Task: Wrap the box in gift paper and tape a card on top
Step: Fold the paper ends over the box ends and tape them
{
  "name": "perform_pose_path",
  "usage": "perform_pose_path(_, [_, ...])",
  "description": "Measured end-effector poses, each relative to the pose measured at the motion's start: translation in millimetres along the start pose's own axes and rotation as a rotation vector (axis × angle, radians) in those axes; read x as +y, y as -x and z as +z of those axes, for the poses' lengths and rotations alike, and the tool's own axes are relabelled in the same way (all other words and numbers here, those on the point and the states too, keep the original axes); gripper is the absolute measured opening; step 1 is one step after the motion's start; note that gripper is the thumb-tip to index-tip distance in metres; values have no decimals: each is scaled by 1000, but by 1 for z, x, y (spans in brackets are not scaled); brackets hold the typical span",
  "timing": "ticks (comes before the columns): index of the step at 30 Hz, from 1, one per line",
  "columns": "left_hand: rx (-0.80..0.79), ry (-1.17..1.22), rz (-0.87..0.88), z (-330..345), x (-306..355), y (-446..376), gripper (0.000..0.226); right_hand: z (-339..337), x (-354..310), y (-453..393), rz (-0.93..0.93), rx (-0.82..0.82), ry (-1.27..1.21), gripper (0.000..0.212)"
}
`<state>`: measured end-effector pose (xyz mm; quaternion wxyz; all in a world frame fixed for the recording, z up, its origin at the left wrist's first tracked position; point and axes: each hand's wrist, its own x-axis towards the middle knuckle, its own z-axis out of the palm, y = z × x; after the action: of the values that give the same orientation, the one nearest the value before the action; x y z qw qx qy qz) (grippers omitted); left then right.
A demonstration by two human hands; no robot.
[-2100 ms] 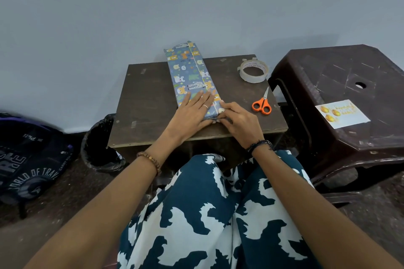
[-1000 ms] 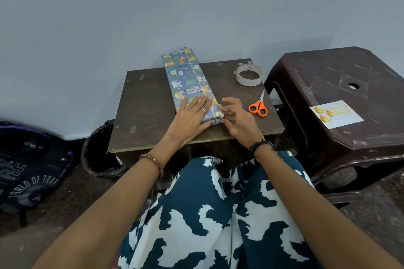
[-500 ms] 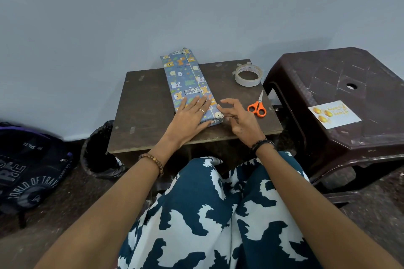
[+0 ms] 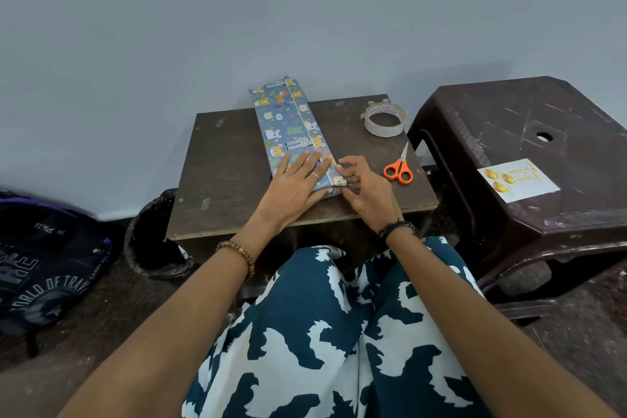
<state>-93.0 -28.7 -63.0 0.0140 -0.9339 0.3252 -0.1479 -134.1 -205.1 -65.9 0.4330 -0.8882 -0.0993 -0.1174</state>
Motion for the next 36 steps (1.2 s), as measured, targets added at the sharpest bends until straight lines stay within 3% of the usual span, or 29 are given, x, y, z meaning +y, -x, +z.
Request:
perform_pose_path(9, [24, -11, -2, -1, 1, 0, 57, -3, -3, 4, -35, 43, -51, 43])
perform_pose_path(14, [104, -7, 14, 4, 1, 0, 57, -3, -3, -17, -86, 150, 86, 23])
perform_pose_path(18, [186, -15, 28, 7, 0, -1, 56, -12, 1, -64, 121, 214, 335, 27])
perform_pose_path(22, [233, -6, 33, 14, -1, -1, 56, -16, 10, -110, 324, 130, 578, 45])
perform_pose_path(26, [279, -5, 28, 17, -1, -1, 55, -12, 16, -126, 398, 58, 599, 52])
perform_pose_path(36, [282, -28, 16, 17, -1, -1, 56, -18, 22, -83, 268, 149, 593, 43])
